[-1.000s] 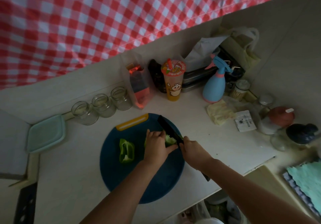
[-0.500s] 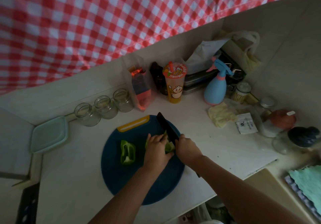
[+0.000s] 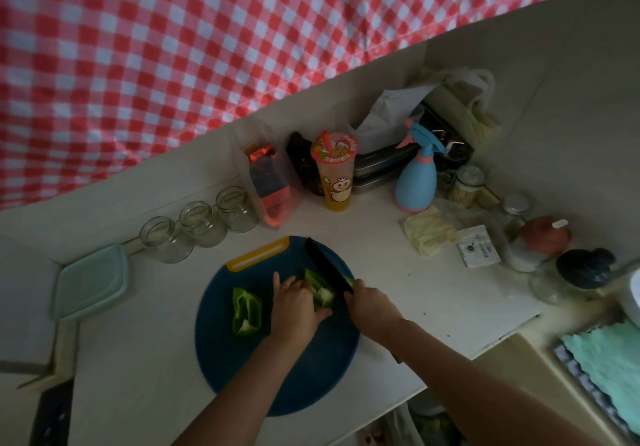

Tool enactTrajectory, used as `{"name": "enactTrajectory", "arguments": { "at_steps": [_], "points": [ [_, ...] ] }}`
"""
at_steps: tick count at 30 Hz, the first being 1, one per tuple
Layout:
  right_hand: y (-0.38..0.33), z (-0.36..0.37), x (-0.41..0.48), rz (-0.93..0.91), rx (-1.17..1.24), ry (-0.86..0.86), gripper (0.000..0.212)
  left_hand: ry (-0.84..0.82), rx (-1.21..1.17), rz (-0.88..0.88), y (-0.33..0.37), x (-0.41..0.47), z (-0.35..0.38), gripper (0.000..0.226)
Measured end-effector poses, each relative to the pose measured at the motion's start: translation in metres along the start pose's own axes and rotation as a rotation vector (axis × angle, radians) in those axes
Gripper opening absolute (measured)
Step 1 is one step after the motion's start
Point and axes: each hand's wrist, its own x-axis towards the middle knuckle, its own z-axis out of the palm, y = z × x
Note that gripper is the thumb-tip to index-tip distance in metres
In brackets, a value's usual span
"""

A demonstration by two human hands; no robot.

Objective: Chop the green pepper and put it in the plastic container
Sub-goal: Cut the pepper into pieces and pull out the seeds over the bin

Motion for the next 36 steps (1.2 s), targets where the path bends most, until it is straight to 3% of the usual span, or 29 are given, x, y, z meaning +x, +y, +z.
{"name": "enactTrajectory", "arguments": {
  "at_steps": [5,8,14,17,23,30,36],
  "points": [
    [0.002,-0.024,-0.008,-0.115,0.100,0.051,0.030,-0.013,-0.035,-0.014,0.000,0.000,-0.002,0.064],
    [0.012,-0.043,-0.014,-0.191,0.096,0.134,0.030,-0.014,-0.045,-0.035,-0.002,0.001,-0.005,0.075],
    [0.037,-0.065,-0.005,-0.260,-0.264,0.277,0.022,0.105,-0.317,-0.017,0.005,0.020,-0.020,0.059],
    [0.047,-0.057,0.005,-0.257,-0.311,0.296,0.023,-0.003,-0.446,0.027,0.015,0.034,-0.029,0.052],
    [0.068,-0.034,0.022,-0.236,-0.305,0.280,0.036,-0.293,-0.293,0.153,0.025,0.053,-0.031,0.067],
    [0.076,-0.036,0.027,-0.192,-0.336,0.345,0.040,-0.278,-0.233,0.237,0.030,0.061,-0.023,0.047],
    [0.066,-0.029,0.013,-0.151,-0.185,0.397,0.046,-0.209,-0.286,0.293,0.025,0.056,-0.015,0.029]
  ]
}}
